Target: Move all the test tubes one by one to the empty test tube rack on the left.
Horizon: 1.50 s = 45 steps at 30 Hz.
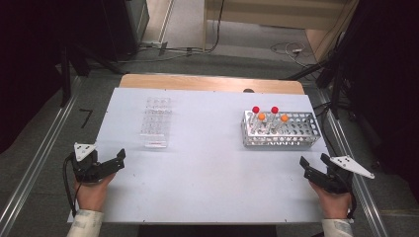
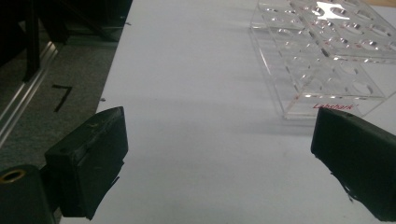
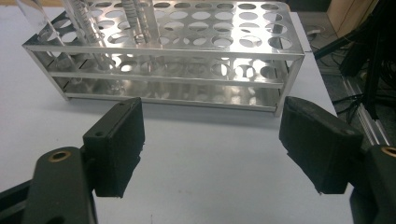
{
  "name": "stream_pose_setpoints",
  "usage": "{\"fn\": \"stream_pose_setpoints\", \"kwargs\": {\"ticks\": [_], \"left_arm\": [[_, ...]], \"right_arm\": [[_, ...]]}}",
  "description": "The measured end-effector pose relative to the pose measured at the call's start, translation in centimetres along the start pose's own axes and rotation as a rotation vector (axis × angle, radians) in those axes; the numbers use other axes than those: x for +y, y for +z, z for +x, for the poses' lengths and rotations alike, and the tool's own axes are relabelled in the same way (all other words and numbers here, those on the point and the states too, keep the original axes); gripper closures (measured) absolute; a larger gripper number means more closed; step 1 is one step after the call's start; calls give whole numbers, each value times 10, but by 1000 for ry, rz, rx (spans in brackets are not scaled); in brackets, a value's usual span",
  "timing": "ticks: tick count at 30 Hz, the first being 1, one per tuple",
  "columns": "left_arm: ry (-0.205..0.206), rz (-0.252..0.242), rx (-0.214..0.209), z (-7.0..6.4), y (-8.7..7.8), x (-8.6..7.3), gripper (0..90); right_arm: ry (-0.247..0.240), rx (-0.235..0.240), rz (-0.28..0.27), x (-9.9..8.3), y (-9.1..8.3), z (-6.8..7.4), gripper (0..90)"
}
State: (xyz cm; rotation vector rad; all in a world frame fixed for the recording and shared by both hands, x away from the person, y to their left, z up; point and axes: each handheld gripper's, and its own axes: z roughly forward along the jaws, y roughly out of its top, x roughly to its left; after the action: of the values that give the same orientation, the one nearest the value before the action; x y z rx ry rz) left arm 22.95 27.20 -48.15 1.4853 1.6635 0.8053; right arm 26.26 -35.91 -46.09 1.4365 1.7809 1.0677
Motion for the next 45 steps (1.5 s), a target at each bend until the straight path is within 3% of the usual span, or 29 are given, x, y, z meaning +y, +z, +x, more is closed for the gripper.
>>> {"fn": "stream_pose_setpoints", "kwargs": {"ticks": [8, 16, 27, 45], "left_arm": [[-11, -14, 6, 6, -4, -2, 46], [18, -6, 14, 1, 1, -3, 46], [15, -23, 27, -4, 3, 0, 47], [8, -22, 4, -2, 1, -2, 47]], "right_arm": [[2, 10, 3, 1, 1, 3, 206], [-11, 33, 17, 2, 7, 8, 205], [-1, 68, 18, 5, 14, 8, 205], [-38, 95, 0, 20, 19, 29, 200]]}}
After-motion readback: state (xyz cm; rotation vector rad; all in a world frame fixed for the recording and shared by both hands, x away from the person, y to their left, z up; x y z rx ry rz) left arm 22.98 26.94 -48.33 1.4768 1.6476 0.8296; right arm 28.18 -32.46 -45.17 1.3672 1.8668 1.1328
